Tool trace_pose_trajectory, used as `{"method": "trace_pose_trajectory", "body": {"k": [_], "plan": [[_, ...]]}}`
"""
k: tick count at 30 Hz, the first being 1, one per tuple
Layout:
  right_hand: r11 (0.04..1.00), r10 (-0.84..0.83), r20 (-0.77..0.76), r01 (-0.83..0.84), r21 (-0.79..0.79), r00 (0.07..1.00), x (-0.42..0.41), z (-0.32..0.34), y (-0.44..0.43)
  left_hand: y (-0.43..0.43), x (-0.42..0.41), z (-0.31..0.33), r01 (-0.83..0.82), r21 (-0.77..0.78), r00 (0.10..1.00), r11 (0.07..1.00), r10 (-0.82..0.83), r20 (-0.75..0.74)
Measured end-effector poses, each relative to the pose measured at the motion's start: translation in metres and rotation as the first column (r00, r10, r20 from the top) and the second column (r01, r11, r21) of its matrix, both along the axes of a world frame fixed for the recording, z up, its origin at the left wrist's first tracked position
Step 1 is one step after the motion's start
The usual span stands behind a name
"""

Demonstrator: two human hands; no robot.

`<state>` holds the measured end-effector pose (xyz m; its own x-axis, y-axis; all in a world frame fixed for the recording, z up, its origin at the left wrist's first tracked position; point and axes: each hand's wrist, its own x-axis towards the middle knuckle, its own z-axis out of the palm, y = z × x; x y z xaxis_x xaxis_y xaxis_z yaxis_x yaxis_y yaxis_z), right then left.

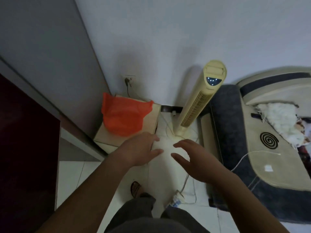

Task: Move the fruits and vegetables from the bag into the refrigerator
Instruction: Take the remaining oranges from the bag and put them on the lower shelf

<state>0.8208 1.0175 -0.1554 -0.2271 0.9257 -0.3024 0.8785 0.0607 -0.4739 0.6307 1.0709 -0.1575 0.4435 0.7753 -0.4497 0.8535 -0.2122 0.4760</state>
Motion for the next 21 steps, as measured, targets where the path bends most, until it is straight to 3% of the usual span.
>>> {"method": "trace_pose_trajectory", "body": {"k": [5, 14, 21], "plan": [[0.997, 0.061, 0.032, -0.063, 0.041, 0.998, -0.024, 0.000, 0.093, 0.079, -0.040, 0.011, -0.061, 0.076, 0.998, 0.995, 0.061, 0.006], [0.930, 0.366, 0.063, -0.363, -0.060, 0.928, -0.092, -0.040, 0.219, 0.130, -0.130, -0.031, -0.312, 0.020, 0.949, 0.950, 0.313, -0.041], [0.908, 0.414, 0.016, -0.411, -0.076, 0.910, -0.111, -0.103, 0.299, 0.166, -0.130, -0.086, -0.351, -0.061, 0.933, 0.934, 0.344, -0.106]]}}
